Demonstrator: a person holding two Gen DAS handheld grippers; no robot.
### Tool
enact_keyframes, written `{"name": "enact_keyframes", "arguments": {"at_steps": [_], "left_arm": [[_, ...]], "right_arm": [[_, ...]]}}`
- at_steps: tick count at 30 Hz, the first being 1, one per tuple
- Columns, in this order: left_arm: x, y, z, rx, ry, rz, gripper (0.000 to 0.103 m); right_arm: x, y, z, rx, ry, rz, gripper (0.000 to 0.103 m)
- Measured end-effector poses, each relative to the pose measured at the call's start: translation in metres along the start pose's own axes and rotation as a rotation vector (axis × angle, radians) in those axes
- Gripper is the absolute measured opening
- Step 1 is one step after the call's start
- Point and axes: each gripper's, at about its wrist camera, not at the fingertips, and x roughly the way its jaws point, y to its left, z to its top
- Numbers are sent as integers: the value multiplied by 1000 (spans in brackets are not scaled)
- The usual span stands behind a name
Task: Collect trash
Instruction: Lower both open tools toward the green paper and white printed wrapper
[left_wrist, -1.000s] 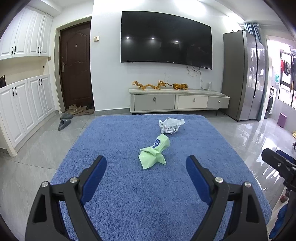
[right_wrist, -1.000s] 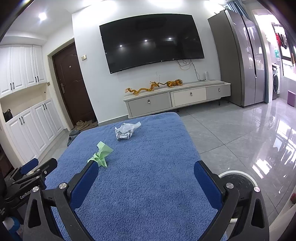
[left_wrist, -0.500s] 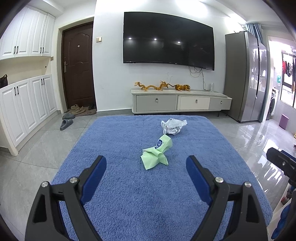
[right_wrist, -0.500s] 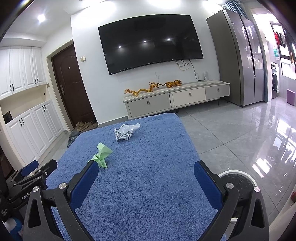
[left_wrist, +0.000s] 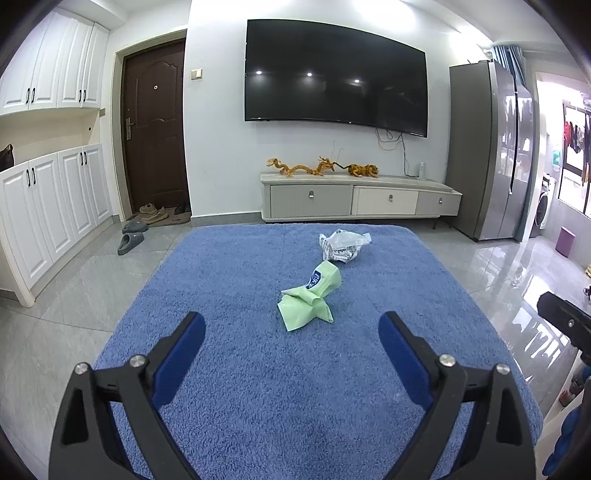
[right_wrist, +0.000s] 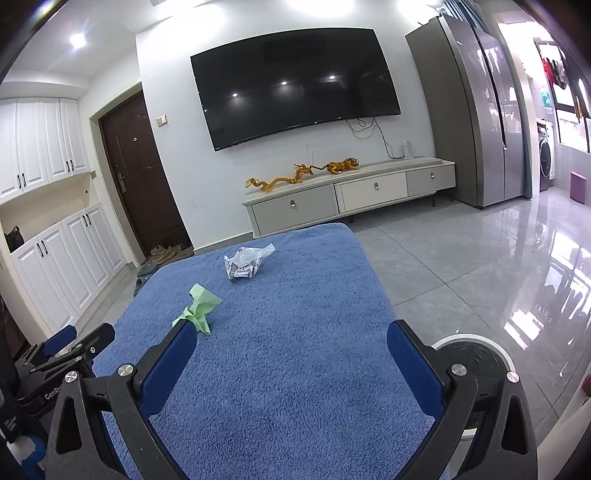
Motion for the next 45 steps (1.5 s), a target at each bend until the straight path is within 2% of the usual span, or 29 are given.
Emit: {"name": "enact_keyframes", "arguments": {"at_steps": [21,26,35,45], "left_arm": [[1,1,-2,7,-4,-4,96],[15,9,-6,-2,25,-4,96],[55,38,-2,-52,72,-49,96],[98,24,4,45,124,-143,96]], "right_arm": [[-5,-3,0,2,-10,-1,103],[4,-4,-2,7,12,-4,103],[30,-10,-6,1,77,-6,103],[62,-30,-2,17,138,-5,103]]}}
